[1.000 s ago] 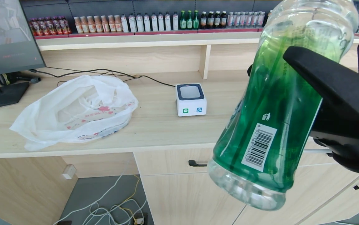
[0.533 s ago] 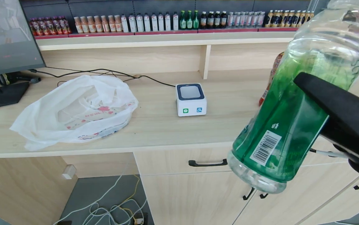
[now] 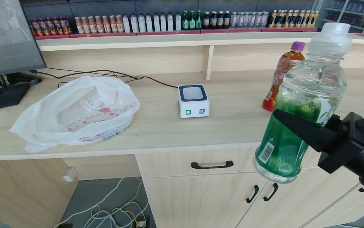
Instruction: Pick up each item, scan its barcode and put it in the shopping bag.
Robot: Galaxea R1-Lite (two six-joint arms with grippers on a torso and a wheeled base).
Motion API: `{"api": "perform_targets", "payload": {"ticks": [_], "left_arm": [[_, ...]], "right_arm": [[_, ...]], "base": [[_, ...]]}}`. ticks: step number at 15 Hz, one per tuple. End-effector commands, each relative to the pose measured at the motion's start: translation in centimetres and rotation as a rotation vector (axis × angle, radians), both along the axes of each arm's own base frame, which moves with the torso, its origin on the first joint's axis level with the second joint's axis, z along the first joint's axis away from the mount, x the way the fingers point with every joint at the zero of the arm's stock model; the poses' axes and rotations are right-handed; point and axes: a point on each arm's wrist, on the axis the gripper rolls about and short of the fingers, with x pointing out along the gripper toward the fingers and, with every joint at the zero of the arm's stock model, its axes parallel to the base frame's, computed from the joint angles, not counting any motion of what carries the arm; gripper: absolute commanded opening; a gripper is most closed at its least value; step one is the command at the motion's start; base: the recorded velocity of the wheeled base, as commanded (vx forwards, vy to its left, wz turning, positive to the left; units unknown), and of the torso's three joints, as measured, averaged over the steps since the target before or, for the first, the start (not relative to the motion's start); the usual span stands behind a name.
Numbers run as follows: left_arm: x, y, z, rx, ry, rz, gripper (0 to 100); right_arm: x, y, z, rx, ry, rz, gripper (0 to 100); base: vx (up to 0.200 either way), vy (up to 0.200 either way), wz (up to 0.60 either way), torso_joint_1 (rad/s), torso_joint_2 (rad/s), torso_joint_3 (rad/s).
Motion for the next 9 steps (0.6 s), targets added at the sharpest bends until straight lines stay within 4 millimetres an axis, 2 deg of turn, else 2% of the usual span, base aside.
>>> {"api": "perform_targets", "payload": {"ticks": [1,3,5,9], "left_arm": [[0.0,0.0,0.0,0.0,0.0,0.0,100],[0.0,0.0,0.0,0.0,0.0,0.0,100],[0.0,0.0,0.0,0.0,0.0,0.0,100],[0.0,0.0,0.0,0.0,0.0,0.0,100]], "right_arm": [[-0.5,-1.0,0.6,-0.026,-0.058,-0.114,0],[0.3,-1.9,0.6,-0.066,-0.079,-0.279,0],[-0.1,-2.5,0.7,-0.109,-0.119,-0.365,0],[0.1,-2.4,0.7,-0.128,-0.123,-0.387,0]], "base": [[0.0,0.0,0.0,0.0,0.0,0.0],[0.0,0.0,0.0,0.0,0.0,0.0],[0.0,0.0,0.0,0.0,0.0,0.0],[0.0,0.0,0.0,0.0,0.0,0.0]]}}
